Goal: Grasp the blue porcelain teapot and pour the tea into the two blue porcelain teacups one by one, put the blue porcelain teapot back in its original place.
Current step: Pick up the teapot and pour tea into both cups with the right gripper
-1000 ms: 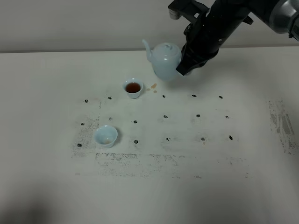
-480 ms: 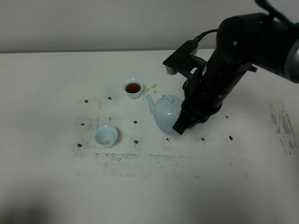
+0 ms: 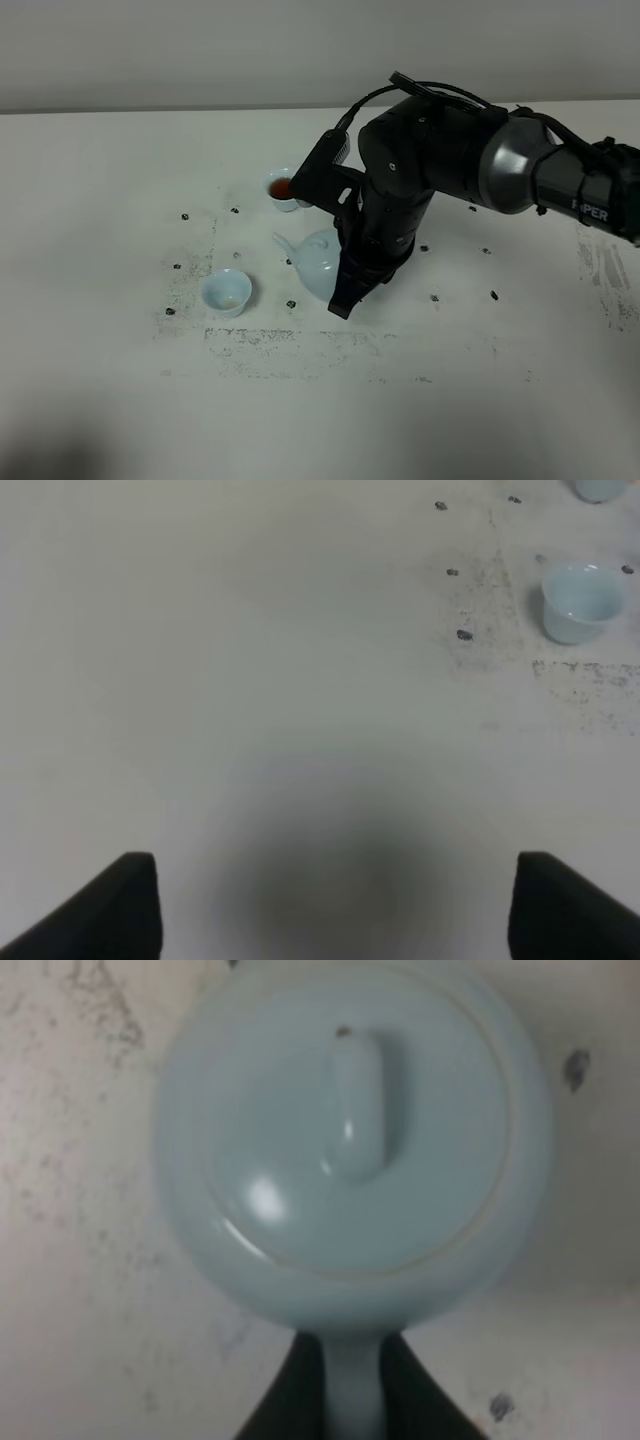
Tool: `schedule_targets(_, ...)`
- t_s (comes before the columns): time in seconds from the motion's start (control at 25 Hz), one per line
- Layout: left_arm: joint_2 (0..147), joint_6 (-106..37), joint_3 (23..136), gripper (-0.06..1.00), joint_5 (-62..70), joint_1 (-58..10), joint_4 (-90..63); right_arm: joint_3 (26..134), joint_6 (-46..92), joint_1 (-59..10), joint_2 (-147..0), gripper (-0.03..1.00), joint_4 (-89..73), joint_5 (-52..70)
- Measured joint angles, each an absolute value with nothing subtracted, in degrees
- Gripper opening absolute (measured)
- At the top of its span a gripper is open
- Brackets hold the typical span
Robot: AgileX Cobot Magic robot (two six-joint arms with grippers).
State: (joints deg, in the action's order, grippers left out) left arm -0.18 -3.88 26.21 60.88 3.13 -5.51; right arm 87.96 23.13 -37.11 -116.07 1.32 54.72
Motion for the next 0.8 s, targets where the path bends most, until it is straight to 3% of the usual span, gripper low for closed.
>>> schedule_targets(0.8, -0.2, -3.9, 26.2, 0.68, 60.9, 3.1, -5.5, 90.6, 32.2, -44.2, -117.6, 0.04, 18.7, 54.2)
